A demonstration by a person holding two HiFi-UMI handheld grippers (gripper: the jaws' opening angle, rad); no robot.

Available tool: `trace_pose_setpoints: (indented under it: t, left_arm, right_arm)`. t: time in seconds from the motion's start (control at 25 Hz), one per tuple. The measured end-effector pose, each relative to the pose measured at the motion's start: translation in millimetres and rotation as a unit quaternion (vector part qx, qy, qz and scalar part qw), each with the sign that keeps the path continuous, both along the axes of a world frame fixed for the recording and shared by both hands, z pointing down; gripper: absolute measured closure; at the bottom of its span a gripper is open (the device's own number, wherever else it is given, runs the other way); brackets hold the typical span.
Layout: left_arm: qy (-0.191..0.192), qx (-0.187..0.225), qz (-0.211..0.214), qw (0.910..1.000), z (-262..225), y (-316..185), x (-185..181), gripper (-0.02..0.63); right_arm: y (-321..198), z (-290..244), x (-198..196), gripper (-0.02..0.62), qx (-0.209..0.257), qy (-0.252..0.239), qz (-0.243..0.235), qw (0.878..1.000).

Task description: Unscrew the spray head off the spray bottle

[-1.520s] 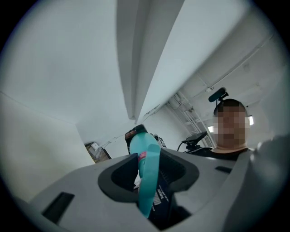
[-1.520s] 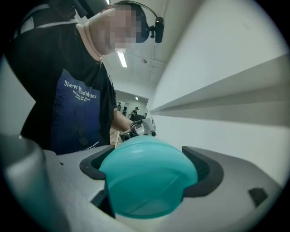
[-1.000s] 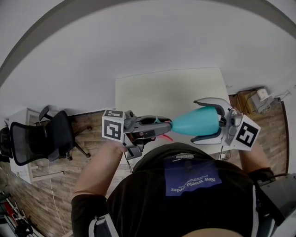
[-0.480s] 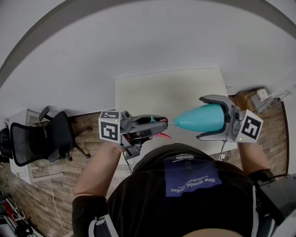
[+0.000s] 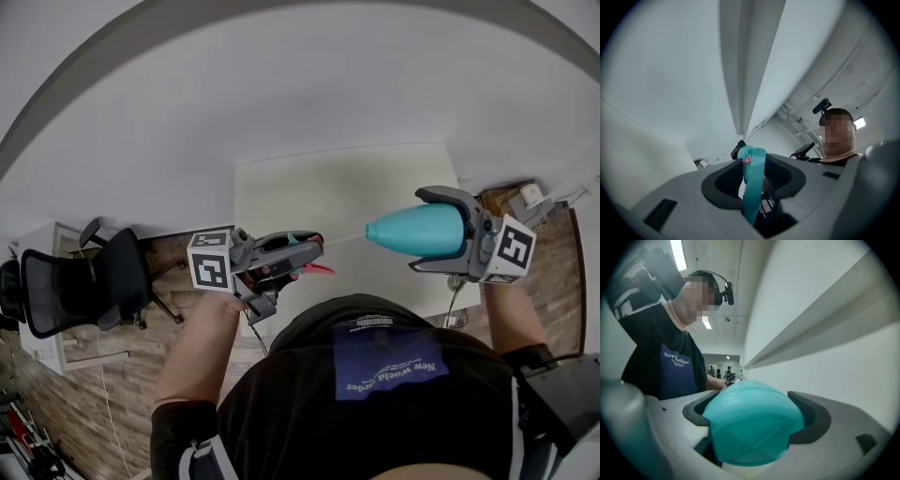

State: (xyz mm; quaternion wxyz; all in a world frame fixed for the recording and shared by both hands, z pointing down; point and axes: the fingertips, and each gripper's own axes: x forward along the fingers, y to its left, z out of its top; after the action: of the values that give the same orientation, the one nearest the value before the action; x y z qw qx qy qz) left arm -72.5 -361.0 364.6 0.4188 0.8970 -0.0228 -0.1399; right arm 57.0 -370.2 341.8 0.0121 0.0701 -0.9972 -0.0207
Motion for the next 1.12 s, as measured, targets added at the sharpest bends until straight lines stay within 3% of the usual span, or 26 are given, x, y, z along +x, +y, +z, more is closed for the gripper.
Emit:
trace_pose_setpoints:
  t: [0.2,0.76,1.12]
  left_arm:
    - [0.012,-0.002,-0.030,0.9995,-2.8,-18.4,-30.0,0.460]
    - [0.043,0.000,-0.103,0.9937,-3.6,-36.0,-64.2,0.460]
    - [0.044,0.054,-0.186,0.9800,-12.9,-41.8,-79.0,0.460]
  right_arm:
    - [-22.5,-5.5,-7.9,0.135,-0.026,-0.018,0.014,0.999]
    - [-55.7,-6.6,13.6,0.135,-0.095,-0.082,0.069,0.990]
    - [-65.0,4.6,21.4,0.134,-0.154,-0.112,0.102,0.976]
